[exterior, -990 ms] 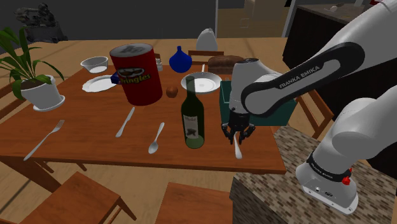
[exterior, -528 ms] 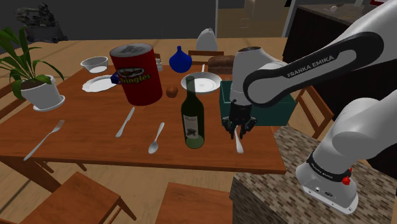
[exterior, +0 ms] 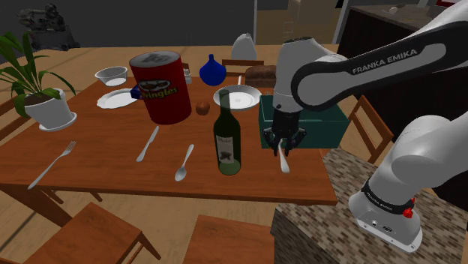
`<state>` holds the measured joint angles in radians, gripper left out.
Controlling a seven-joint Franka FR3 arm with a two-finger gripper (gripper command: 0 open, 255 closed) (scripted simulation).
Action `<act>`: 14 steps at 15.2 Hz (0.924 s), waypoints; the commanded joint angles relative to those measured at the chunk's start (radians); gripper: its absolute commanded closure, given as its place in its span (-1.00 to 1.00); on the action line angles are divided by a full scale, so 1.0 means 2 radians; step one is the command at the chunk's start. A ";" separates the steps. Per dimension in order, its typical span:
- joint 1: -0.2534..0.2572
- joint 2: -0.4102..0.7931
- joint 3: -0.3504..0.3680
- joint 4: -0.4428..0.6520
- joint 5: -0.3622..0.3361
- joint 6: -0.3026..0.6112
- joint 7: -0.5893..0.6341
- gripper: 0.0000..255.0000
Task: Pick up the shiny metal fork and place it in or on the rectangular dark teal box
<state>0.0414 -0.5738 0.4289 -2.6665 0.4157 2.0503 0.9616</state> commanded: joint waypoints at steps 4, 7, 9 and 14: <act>-0.002 -0.014 -0.009 0.024 -0.008 -0.038 0.004 1.00; -0.003 -0.022 -0.015 0.039 -0.013 -0.061 0.007 1.00; -0.004 -0.027 -0.018 0.049 -0.016 -0.075 0.009 1.00; -0.005 -0.035 -0.026 0.077 -0.023 -0.111 0.014 1.00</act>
<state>0.0313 -0.6383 0.3812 -2.5265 0.3739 1.8467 0.9879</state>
